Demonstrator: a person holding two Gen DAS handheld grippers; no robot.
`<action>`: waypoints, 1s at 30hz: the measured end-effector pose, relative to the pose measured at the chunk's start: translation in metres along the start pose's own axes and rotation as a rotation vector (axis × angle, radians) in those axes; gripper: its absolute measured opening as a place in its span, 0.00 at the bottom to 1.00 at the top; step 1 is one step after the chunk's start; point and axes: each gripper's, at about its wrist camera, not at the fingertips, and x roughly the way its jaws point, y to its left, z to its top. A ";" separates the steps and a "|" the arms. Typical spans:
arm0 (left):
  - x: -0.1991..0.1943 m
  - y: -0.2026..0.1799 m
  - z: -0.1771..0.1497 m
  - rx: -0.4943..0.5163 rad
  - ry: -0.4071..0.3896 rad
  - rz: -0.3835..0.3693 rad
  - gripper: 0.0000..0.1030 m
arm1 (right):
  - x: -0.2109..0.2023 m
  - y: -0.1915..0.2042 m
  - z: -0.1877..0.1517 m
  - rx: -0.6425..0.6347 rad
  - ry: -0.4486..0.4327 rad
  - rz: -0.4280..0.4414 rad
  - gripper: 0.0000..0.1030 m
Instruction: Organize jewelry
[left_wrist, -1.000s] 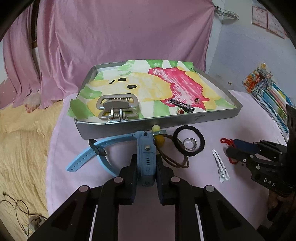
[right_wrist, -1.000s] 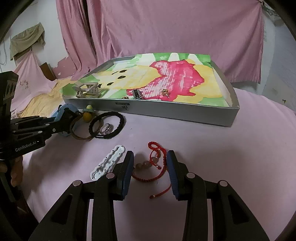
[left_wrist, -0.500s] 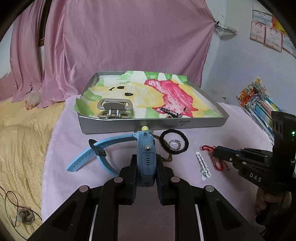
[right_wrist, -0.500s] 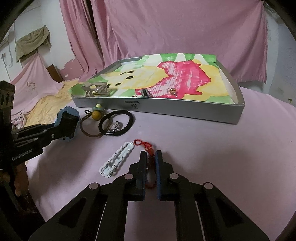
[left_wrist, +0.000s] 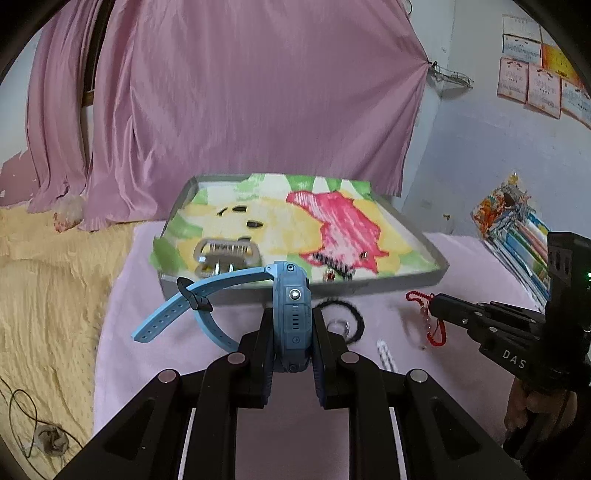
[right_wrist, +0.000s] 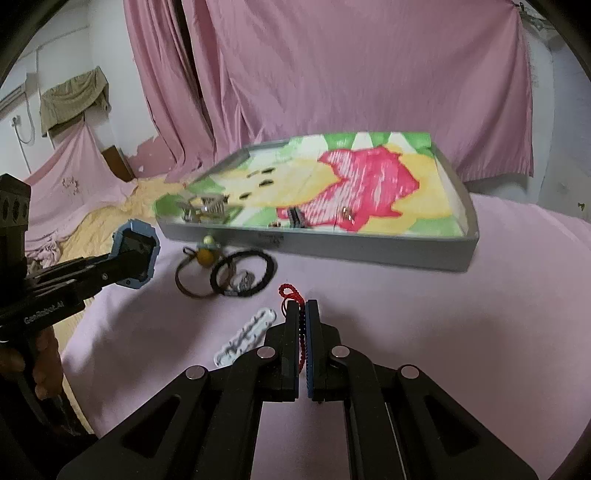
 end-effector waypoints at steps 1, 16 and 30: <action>0.001 -0.001 0.004 -0.002 -0.005 0.002 0.16 | -0.003 0.000 0.003 -0.002 -0.013 0.000 0.03; 0.062 -0.026 0.055 0.006 0.005 -0.031 0.16 | 0.000 -0.020 0.066 0.024 -0.188 -0.036 0.03; 0.104 -0.037 0.054 0.067 0.105 -0.006 0.16 | 0.053 -0.043 0.076 0.076 -0.085 -0.044 0.03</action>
